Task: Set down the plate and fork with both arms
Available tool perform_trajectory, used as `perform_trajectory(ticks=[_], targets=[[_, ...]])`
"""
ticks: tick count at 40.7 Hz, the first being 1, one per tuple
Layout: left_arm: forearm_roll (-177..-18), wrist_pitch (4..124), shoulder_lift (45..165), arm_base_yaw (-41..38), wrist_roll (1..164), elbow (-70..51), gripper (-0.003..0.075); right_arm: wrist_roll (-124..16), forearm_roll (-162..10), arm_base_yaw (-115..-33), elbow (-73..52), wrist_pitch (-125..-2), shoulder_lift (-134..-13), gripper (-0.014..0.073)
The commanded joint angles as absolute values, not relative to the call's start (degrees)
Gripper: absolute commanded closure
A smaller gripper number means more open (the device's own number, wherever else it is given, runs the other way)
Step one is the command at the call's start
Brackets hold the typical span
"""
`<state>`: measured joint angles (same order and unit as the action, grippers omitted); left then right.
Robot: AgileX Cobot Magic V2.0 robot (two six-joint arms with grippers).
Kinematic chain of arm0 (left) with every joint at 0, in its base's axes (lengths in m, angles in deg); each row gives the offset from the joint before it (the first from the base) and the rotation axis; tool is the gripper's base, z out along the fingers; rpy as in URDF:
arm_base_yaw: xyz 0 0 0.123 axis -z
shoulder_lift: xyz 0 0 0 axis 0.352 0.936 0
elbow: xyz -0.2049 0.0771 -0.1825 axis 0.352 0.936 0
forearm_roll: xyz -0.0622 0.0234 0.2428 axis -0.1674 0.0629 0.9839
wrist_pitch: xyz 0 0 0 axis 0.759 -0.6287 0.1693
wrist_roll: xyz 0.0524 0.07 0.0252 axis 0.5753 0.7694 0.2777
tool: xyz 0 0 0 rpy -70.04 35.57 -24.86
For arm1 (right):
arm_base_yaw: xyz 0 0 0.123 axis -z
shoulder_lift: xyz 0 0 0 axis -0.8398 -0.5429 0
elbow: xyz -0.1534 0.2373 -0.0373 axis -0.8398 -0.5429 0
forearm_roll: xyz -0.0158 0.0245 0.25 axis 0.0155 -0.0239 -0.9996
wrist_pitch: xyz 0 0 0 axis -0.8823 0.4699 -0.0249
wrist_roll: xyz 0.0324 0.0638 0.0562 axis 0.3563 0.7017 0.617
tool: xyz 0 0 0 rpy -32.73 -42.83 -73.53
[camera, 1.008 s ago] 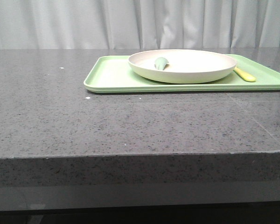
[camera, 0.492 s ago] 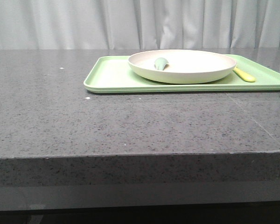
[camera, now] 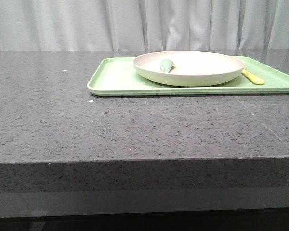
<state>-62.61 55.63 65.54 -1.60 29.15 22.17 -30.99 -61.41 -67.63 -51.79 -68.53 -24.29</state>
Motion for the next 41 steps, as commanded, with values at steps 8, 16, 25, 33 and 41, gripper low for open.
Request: perform_trajectory(ticks=[8,16,25,33,41], targets=[[-62.4,60.1,66.0,-1.7,28.7,20.7,0.0738,-31.4,-60.6,-67.7,-50.4,-63.3,-24.8,0.0710],[-62.4,60.1,66.0,-1.7,28.7,20.7,0.0738,-31.4,-60.6,-67.7,-50.4,-63.3,-24.8,0.0710],[-62.4,60.1,66.0,-1.7,28.7,20.7,0.0738,-31.4,-60.6,-67.7,-50.4,-63.3,-24.8,0.0710],[-61.1,60.1,66.0,-1.7,28.7,20.7,0.0738,-31.4,-60.6,-67.7,-50.4,-63.3,-24.8,0.0710],[-67.7,62.5,66.0,-1.7,38.0,20.7,0.0738,-31.4,-60.6,-67.7,-50.4,-63.4,-24.8,0.0710]])
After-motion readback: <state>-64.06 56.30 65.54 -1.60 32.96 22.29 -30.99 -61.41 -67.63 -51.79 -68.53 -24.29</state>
